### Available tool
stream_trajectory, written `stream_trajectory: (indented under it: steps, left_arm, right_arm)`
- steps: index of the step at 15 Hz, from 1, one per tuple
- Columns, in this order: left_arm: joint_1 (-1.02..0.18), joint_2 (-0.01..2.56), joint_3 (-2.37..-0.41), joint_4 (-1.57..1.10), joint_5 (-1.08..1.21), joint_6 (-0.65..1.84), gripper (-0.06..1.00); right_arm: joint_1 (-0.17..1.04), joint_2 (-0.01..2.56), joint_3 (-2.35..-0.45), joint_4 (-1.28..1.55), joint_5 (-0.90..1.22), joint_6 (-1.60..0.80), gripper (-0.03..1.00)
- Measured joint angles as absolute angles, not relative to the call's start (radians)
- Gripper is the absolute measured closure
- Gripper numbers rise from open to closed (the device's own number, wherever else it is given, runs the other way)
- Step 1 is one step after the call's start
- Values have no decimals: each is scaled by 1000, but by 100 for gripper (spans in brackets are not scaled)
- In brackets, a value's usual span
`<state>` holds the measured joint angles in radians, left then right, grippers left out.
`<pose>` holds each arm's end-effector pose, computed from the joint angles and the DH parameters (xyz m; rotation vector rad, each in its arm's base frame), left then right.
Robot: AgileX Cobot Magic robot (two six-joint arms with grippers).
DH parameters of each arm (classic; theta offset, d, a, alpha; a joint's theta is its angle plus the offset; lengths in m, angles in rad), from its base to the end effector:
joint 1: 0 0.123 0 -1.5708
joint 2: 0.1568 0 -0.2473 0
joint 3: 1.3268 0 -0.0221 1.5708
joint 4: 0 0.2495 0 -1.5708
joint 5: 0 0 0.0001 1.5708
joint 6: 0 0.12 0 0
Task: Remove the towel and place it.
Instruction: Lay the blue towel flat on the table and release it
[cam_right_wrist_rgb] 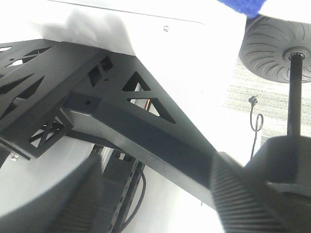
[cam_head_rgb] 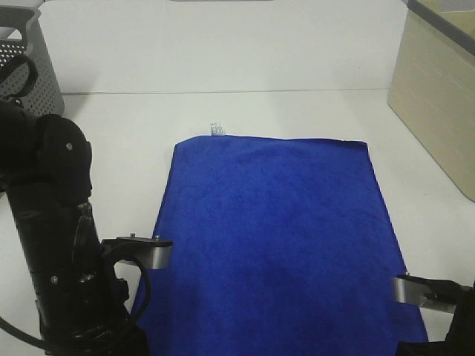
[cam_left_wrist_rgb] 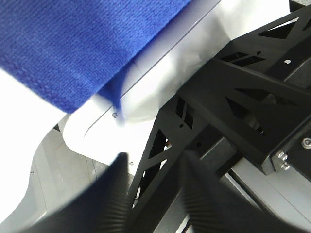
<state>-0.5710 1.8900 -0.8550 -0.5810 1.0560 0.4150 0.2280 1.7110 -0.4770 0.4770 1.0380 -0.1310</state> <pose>0.1712 -0.1781 0.0542 -0.7580 -2.5278 0.5430 0.1222 0.0771 0.0479 -0.0204 -2.5014 -0.3802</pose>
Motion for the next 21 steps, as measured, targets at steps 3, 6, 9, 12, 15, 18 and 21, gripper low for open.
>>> stream_trajectory:
  steps: [3,6,9,12,15,18,21]
  left_arm:
    - [-571,1864,-861,-572,1098,415,24]
    - [-571,1816,-937,-541,1147,405,23]
    - [-571,1805,-1075,-421,1169,311,23]
    - [-566,1807,-1258,-225,1171,178,23]
    - [-499,1861,-1455,-132,1194,107,23]
    - [-412,1986,-1647,-92,1208,71,23]
    - [-377,2126,-1842,-47,1209,19,23]
  right_arm:
    - [228,1711,-482,477,1047,-131,28]
    - [228,1679,-560,476,1071,-131,27]
    - [226,1645,-715,448,1077,-95,27]
    - [226,1643,-934,319,1082,7,27]
    - [223,1679,-1196,168,1132,64,27]
    - [219,1734,-1396,123,1161,71,26]
    - [219,1839,-1545,45,1165,93,26]
